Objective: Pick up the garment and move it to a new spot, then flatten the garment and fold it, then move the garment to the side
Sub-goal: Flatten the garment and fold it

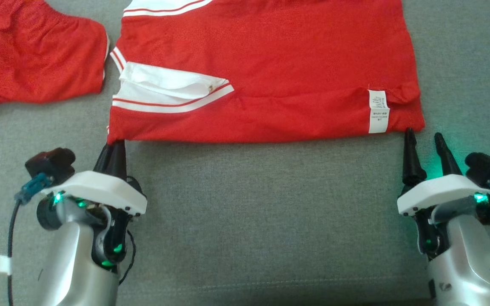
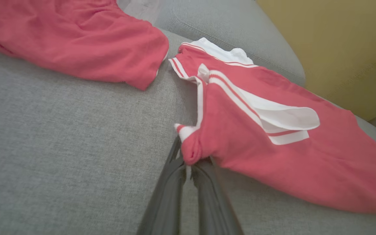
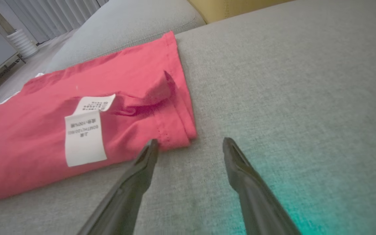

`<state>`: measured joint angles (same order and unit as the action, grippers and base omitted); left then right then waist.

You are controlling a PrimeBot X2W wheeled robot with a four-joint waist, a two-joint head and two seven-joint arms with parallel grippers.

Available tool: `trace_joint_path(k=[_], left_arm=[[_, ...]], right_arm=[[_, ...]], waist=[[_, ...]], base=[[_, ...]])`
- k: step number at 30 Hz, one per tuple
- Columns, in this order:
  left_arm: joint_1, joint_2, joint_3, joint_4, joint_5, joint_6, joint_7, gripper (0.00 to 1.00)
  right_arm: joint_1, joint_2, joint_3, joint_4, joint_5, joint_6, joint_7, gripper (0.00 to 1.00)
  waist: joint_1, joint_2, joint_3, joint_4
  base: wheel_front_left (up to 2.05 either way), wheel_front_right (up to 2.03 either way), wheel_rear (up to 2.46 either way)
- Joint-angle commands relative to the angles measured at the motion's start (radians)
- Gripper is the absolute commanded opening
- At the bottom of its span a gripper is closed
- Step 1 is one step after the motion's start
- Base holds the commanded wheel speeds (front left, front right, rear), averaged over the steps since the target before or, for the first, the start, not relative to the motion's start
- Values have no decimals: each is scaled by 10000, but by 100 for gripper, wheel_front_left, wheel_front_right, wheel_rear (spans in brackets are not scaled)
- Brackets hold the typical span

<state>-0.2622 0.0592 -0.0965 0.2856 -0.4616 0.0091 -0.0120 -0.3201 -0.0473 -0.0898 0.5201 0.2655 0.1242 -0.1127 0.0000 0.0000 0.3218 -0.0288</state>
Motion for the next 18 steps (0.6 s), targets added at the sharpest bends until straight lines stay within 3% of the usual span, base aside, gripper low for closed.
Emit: trace_joint_path(k=[1,7,8,10,12,14,18], left_arm=[[-34,227,254,-432,-18,22,-138,0],[99,172,71,-663,-34,65,-261,0],[115,169,51,-666,-37,67,-272,0],[149,164,23,-657,-45,74,-296,0],[192,160,-5,-631,-53,78,-324,0],[243,159,-34,-617,-62,64,-371,0],[305,194,-64,-676,-44,50,-448,0]], right_arm=[[-349,-30,170,-63,-12,65,-7,100],[-1000,-30,450,1078,237,65,56,100],[-1082,-30,465,1231,262,65,42,89],[-1245,-30,486,1515,284,65,-9,46],[-1377,-30,519,1761,318,65,-76,27],[-1478,-30,525,1913,322,65,-239,0],[-1541,-30,500,1958,272,65,-487,0]], waist=[[0,0,-2,40],[0,0,-102,162],[0,0,-127,167],[0,0,-191,176],[0,0,-277,186],[0,0,-371,194],[0,0,-502,192]], base=[[0,0,0],[0,0,0],[0,0,0],[0,0,0],[0,0,0],[0,0,0],[0,0,0]])
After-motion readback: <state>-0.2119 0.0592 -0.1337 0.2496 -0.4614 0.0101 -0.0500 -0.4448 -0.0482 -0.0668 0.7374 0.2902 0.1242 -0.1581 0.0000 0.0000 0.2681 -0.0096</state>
